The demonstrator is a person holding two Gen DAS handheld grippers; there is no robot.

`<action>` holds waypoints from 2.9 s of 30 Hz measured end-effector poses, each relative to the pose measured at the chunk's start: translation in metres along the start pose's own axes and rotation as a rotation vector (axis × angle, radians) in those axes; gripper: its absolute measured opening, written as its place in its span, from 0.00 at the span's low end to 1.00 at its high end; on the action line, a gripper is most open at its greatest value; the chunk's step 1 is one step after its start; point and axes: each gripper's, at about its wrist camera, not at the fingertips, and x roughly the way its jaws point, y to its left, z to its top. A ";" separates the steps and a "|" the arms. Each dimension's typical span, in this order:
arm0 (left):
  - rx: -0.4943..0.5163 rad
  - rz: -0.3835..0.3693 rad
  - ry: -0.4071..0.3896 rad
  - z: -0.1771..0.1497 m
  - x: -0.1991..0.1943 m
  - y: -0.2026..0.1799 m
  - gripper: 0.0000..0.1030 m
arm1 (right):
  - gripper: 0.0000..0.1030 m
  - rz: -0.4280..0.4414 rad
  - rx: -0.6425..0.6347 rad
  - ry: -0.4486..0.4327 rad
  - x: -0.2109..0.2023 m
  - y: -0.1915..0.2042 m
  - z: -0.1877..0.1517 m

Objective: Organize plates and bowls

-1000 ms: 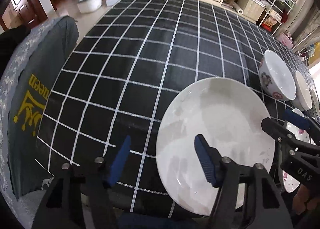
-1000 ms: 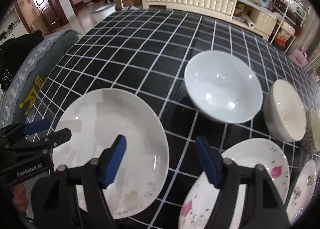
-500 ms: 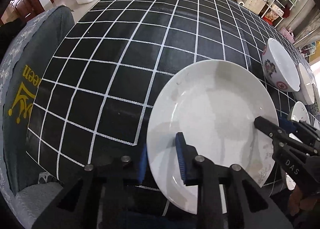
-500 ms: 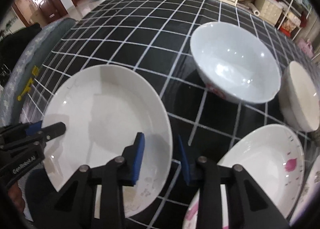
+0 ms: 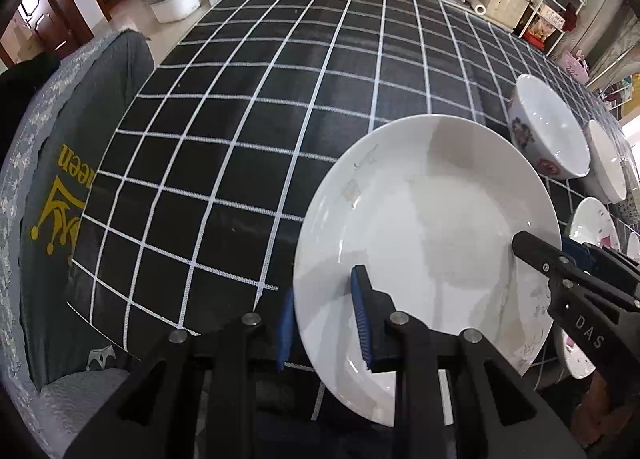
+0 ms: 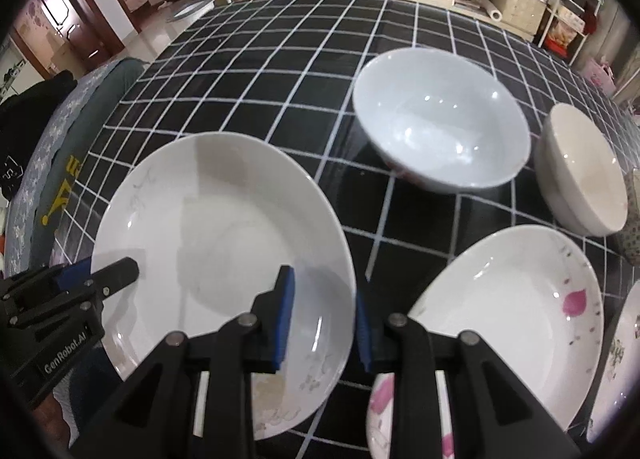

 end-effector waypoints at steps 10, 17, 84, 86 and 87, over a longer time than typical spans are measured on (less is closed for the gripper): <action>-0.030 0.010 0.022 0.007 0.013 0.013 0.24 | 0.31 0.007 -0.013 0.017 0.015 0.006 0.008; -0.037 0.020 0.036 0.008 0.022 0.011 0.23 | 0.31 -0.002 -0.029 0.030 0.020 0.007 0.007; 0.313 -0.158 0.052 -0.022 0.011 -0.182 0.16 | 0.44 -0.122 0.213 -0.075 -0.057 -0.180 -0.087; 0.313 -0.152 0.058 -0.022 0.015 -0.182 0.14 | 0.42 -0.126 0.220 -0.066 -0.054 -0.182 -0.088; 0.308 -0.151 0.061 -0.021 0.016 -0.181 0.13 | 0.39 -0.120 0.223 -0.072 -0.053 -0.183 -0.087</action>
